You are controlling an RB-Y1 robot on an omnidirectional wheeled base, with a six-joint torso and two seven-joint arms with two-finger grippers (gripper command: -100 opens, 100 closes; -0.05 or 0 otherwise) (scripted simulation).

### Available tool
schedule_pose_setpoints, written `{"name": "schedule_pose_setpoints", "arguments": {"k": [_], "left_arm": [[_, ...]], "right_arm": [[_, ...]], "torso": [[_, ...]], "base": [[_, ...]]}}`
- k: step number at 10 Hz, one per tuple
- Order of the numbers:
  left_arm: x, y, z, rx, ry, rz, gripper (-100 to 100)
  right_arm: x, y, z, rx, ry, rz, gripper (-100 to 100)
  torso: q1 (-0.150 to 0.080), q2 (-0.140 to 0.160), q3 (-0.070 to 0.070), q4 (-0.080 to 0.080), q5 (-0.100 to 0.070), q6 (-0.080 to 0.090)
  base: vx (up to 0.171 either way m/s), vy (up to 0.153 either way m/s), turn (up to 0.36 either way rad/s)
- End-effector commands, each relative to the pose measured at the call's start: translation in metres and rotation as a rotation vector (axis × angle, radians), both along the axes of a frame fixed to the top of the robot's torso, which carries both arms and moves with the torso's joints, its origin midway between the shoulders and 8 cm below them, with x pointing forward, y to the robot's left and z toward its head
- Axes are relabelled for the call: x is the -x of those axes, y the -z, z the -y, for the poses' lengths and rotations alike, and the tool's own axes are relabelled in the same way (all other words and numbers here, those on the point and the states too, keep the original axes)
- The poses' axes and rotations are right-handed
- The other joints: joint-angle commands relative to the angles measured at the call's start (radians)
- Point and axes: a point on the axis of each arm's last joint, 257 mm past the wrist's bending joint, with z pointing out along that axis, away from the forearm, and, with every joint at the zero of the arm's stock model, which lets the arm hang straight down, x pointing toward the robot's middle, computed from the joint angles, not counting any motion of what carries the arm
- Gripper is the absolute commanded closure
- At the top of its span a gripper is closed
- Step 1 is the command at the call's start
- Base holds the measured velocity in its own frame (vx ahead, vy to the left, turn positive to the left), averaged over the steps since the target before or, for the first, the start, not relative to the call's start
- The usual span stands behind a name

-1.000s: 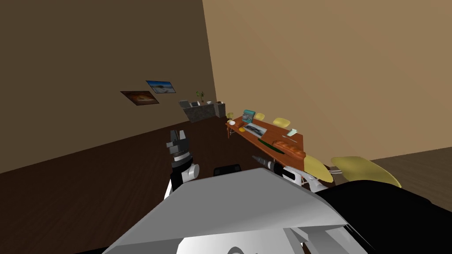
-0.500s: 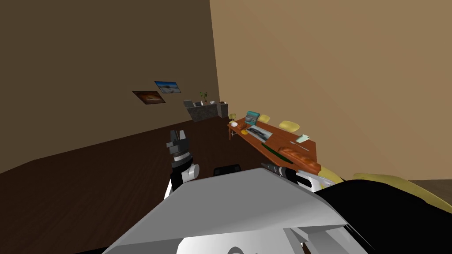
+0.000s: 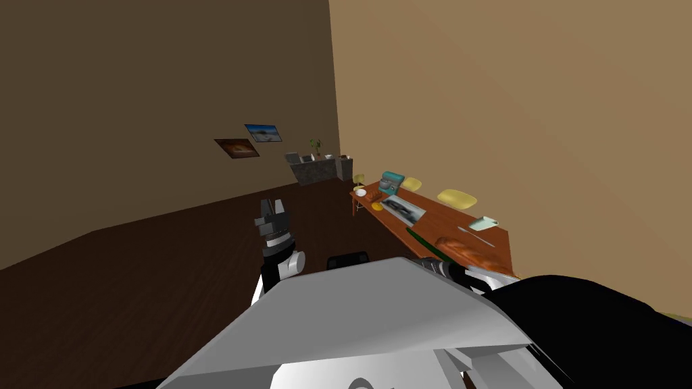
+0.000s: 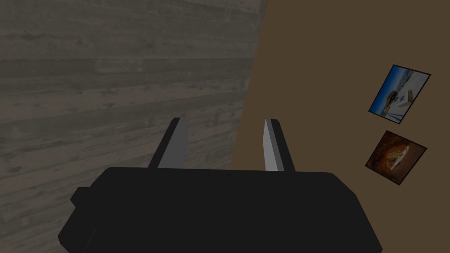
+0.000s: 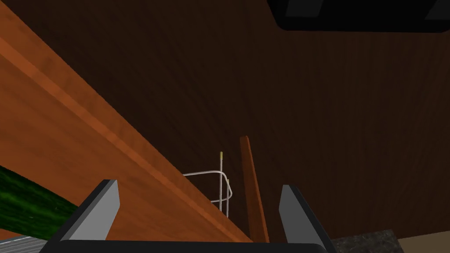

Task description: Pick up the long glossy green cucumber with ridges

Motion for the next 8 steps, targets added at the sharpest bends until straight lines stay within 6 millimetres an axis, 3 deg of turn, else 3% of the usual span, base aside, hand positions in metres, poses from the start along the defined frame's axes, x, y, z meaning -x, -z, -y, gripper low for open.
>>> {"name": "schedule_pose_setpoints", "arguments": {"k": [1,2,4,6,8], "left_arm": [[0.000,0.000,0.000,0.000,0.000,0.000,0],[0.000,0.000,0.000,0.000,0.000,0.000,0],[0.000,0.000,0.000,0.000,0.000,0.000,0],[0.000,0.000,0.000,0.000,0.000,0.000,0],[0.000,0.000,0.000,0.000,0.000,0.000,0]], "right_arm": [[0.028,-0.003,0.021,0.068,-0.058,-0.055,-100],[0.028,-0.003,0.021,0.072,-0.068,-0.054,-100],[0.068,-0.003,0.048,0.163,-0.167,-0.142,-100],[0.068,-0.003,0.048,0.169,-0.180,-0.141,-100],[0.105,-0.001,0.060,0.224,-0.279,-0.216,-100]], "torso": [[0.000,0.000,0.000,0.000,0.000,0.000],[-0.002,-0.001,-0.001,0.000,0.000,-0.001],[-0.001,-0.001,0.000,0.000,0.000,0.000],[-0.004,-0.003,-0.002,-0.001,-0.001,0.000],[0.001,0.001,0.001,0.000,0.000,0.000]], "base": [[0.121,-0.117,0.128],[0.100,-0.097,0.078],[0.129,-0.134,0.171],[0.087,-0.099,0.035],[0.091,-0.115,0.151]]}}
